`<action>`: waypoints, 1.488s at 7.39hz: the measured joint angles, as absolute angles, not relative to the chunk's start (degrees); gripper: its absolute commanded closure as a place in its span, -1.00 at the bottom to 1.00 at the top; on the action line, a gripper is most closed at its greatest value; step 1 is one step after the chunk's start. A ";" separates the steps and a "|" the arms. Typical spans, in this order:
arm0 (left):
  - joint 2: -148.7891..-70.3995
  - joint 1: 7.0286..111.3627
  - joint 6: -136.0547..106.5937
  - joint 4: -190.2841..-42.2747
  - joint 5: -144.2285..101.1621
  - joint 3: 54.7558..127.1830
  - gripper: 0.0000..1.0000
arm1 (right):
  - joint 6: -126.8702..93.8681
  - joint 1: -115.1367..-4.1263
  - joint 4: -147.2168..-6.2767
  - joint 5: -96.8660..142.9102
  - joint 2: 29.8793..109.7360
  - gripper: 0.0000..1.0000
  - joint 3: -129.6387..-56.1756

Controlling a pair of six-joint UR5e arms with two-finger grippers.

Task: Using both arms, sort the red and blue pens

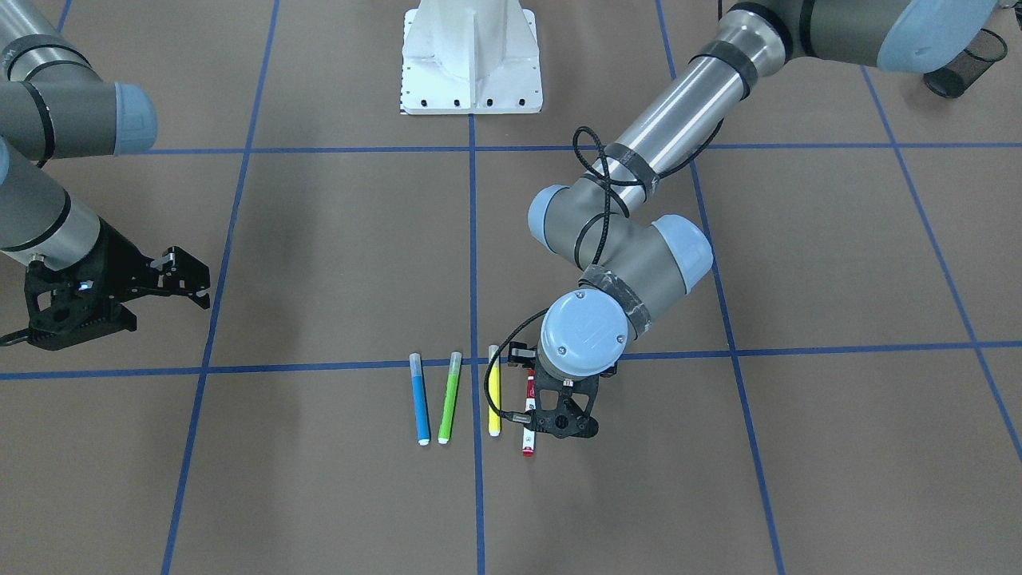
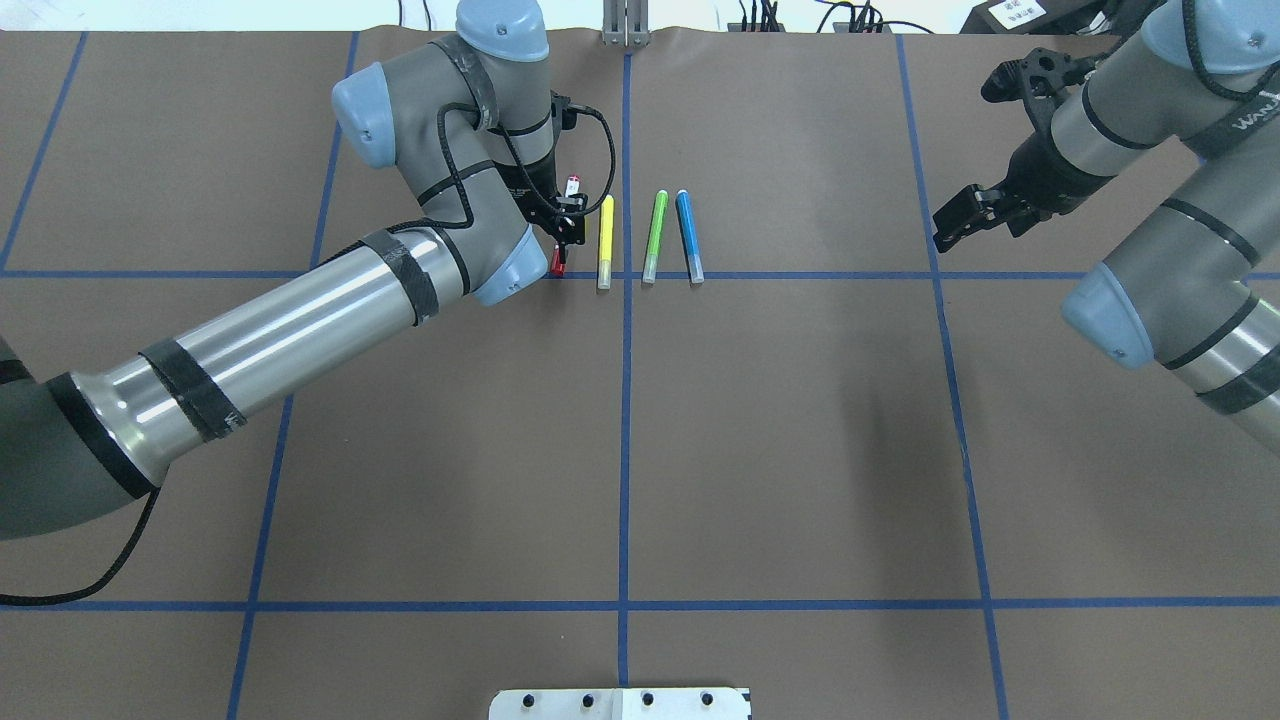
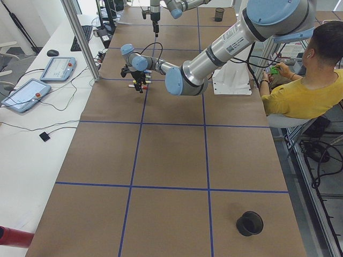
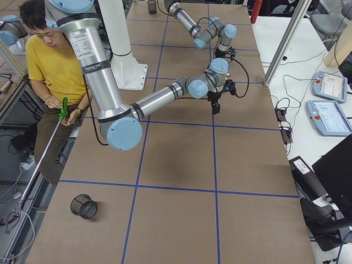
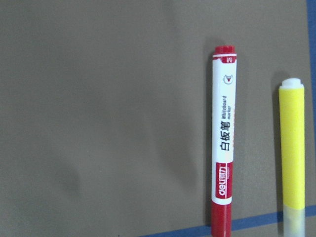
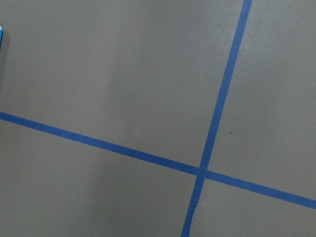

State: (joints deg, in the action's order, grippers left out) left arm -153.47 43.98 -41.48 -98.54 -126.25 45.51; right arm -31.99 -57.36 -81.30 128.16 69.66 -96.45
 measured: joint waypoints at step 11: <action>-154.91 42.56 -43.31 -99.19 -125.98 44.66 0.05 | -31.99 -56.90 -81.14 127.27 69.61 -0.98 -95.93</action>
